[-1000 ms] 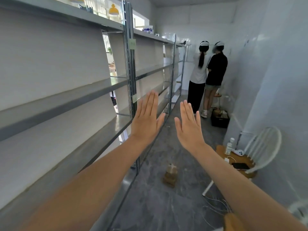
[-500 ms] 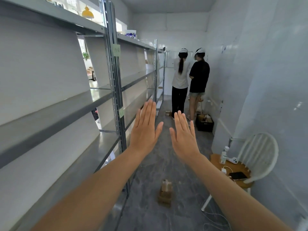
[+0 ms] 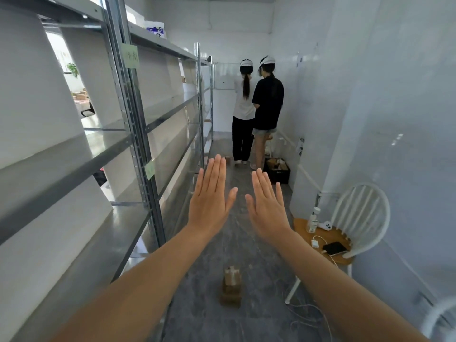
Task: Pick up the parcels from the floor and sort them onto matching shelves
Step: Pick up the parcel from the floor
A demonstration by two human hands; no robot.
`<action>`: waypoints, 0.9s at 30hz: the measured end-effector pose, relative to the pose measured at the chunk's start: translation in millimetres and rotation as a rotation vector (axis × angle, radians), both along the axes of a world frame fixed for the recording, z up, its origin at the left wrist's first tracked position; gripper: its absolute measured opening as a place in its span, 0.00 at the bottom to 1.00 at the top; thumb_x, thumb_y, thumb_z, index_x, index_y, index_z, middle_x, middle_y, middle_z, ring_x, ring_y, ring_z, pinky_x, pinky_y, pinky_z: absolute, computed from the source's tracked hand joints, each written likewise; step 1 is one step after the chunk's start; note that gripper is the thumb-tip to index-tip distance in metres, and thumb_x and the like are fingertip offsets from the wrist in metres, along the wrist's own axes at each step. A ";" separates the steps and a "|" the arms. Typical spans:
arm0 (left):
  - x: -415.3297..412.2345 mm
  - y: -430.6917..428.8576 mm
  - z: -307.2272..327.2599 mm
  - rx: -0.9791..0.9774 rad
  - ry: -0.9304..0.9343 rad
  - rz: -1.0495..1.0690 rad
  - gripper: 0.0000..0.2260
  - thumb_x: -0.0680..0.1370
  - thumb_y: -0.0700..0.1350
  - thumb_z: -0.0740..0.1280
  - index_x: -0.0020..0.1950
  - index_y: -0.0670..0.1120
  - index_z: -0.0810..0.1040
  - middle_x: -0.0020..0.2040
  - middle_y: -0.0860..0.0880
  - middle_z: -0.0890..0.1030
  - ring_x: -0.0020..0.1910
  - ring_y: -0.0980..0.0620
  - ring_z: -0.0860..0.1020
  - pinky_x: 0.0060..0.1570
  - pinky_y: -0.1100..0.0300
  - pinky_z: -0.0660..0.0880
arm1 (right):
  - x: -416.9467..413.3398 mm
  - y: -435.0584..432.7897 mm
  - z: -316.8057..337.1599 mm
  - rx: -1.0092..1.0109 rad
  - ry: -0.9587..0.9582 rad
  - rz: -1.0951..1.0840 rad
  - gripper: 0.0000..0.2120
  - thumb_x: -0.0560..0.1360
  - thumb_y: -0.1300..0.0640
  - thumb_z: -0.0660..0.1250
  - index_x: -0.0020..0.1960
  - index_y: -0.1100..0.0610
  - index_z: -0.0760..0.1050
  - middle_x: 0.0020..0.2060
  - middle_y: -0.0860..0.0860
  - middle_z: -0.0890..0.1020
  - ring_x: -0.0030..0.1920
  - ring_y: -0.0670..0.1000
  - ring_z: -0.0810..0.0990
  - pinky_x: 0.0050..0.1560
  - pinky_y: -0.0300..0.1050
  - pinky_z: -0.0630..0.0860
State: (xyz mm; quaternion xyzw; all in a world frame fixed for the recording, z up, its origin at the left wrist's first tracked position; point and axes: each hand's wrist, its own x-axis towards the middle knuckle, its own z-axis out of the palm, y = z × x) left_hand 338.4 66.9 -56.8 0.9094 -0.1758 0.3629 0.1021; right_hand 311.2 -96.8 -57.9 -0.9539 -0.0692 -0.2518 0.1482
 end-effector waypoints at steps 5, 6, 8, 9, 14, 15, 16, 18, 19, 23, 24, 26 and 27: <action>38.7 -16.9 -7.7 -0.008 0.017 0.009 0.32 0.86 0.57 0.49 0.84 0.40 0.47 0.85 0.43 0.48 0.84 0.48 0.46 0.83 0.49 0.47 | 34.0 -15.7 -10.2 -0.022 0.030 0.020 0.29 0.85 0.48 0.45 0.82 0.54 0.41 0.82 0.48 0.43 0.80 0.46 0.37 0.80 0.52 0.36; 47.4 -21.0 -7.4 -0.002 0.016 0.011 0.32 0.86 0.58 0.49 0.84 0.40 0.46 0.85 0.43 0.47 0.84 0.48 0.46 0.83 0.49 0.46 | 42.8 -20.1 -10.8 -0.027 0.032 0.020 0.29 0.85 0.48 0.45 0.82 0.54 0.41 0.82 0.49 0.43 0.80 0.46 0.37 0.80 0.52 0.36; 66.4 -29.9 -5.7 -0.009 0.027 0.014 0.32 0.86 0.58 0.48 0.84 0.41 0.45 0.85 0.44 0.46 0.84 0.48 0.45 0.83 0.50 0.44 | 63.6 -29.0 -11.1 -0.034 0.035 0.025 0.28 0.85 0.48 0.45 0.82 0.55 0.41 0.82 0.49 0.43 0.80 0.47 0.37 0.80 0.52 0.36; 75.8 -34.1 -5.0 -0.012 0.034 0.017 0.32 0.86 0.58 0.47 0.84 0.41 0.44 0.85 0.44 0.46 0.84 0.48 0.45 0.83 0.50 0.44 | 74.4 -33.1 -11.1 -0.030 0.036 0.031 0.28 0.85 0.48 0.45 0.82 0.55 0.41 0.82 0.49 0.43 0.80 0.47 0.37 0.80 0.52 0.36; 123.6 -58.0 -5.6 0.031 0.049 0.037 0.33 0.85 0.59 0.46 0.84 0.41 0.44 0.85 0.44 0.45 0.84 0.49 0.43 0.82 0.52 0.41 | 127.0 -55.1 -13.7 0.018 0.046 0.067 0.28 0.85 0.48 0.45 0.82 0.55 0.41 0.82 0.49 0.42 0.80 0.46 0.37 0.79 0.50 0.34; 132.9 -63.4 -5.2 0.030 0.049 0.044 0.33 0.85 0.59 0.46 0.84 0.41 0.45 0.85 0.44 0.45 0.84 0.50 0.43 0.82 0.52 0.41 | 137.0 -60.7 -14.3 0.025 0.053 0.073 0.28 0.85 0.48 0.44 0.82 0.55 0.40 0.82 0.49 0.42 0.80 0.46 0.37 0.79 0.50 0.34; 142.0 -69.0 -4.7 0.030 0.046 0.052 0.33 0.85 0.58 0.46 0.84 0.41 0.45 0.85 0.44 0.45 0.84 0.49 0.43 0.82 0.51 0.41 | 146.8 -66.6 -14.6 0.029 0.058 0.078 0.28 0.85 0.48 0.44 0.81 0.55 0.40 0.82 0.49 0.42 0.80 0.46 0.37 0.79 0.51 0.34; 159.3 -80.0 -3.6 0.038 0.049 0.065 0.33 0.85 0.59 0.45 0.84 0.41 0.45 0.85 0.44 0.46 0.84 0.49 0.44 0.82 0.50 0.42 | 165.0 -78.5 -14.5 0.034 0.069 0.091 0.28 0.85 0.49 0.44 0.81 0.55 0.40 0.82 0.49 0.43 0.80 0.47 0.37 0.79 0.51 0.34; 167.3 -85.2 -2.7 0.043 0.052 0.070 0.33 0.85 0.59 0.45 0.84 0.41 0.45 0.85 0.44 0.45 0.84 0.49 0.44 0.82 0.50 0.43 | 173.6 -84.4 -14.6 0.035 0.072 0.097 0.28 0.85 0.49 0.45 0.81 0.55 0.40 0.82 0.49 0.43 0.80 0.47 0.37 0.79 0.51 0.35; 195.2 -107.0 1.2 0.050 0.059 0.090 0.33 0.85 0.59 0.43 0.84 0.41 0.45 0.85 0.44 0.44 0.84 0.49 0.43 0.82 0.50 0.43 | 203.8 -106.0 -16.9 0.040 0.064 0.109 0.28 0.85 0.48 0.44 0.81 0.55 0.40 0.81 0.49 0.42 0.80 0.46 0.36 0.80 0.52 0.35; 200.7 -112.6 1.2 0.054 0.057 0.092 0.33 0.85 0.59 0.43 0.84 0.40 0.45 0.85 0.44 0.45 0.84 0.48 0.44 0.82 0.50 0.43 | 209.9 -110.3 -17.9 0.052 0.061 0.108 0.28 0.85 0.48 0.44 0.81 0.55 0.40 0.81 0.49 0.42 0.80 0.46 0.36 0.80 0.52 0.35; 208.9 -123.1 -1.3 0.069 0.049 0.086 0.33 0.85 0.59 0.44 0.84 0.40 0.47 0.85 0.43 0.47 0.84 0.48 0.45 0.82 0.50 0.44 | 219.1 -117.6 -20.3 0.071 0.065 0.103 0.28 0.85 0.48 0.44 0.82 0.55 0.41 0.81 0.48 0.43 0.80 0.46 0.37 0.79 0.51 0.35; 212.5 -127.6 -3.5 0.078 0.048 0.081 0.33 0.85 0.59 0.45 0.84 0.40 0.47 0.85 0.43 0.47 0.84 0.48 0.45 0.82 0.50 0.43 | 222.7 -120.3 -22.0 0.072 0.071 0.102 0.28 0.85 0.48 0.44 0.82 0.55 0.41 0.81 0.48 0.42 0.80 0.46 0.37 0.79 0.51 0.34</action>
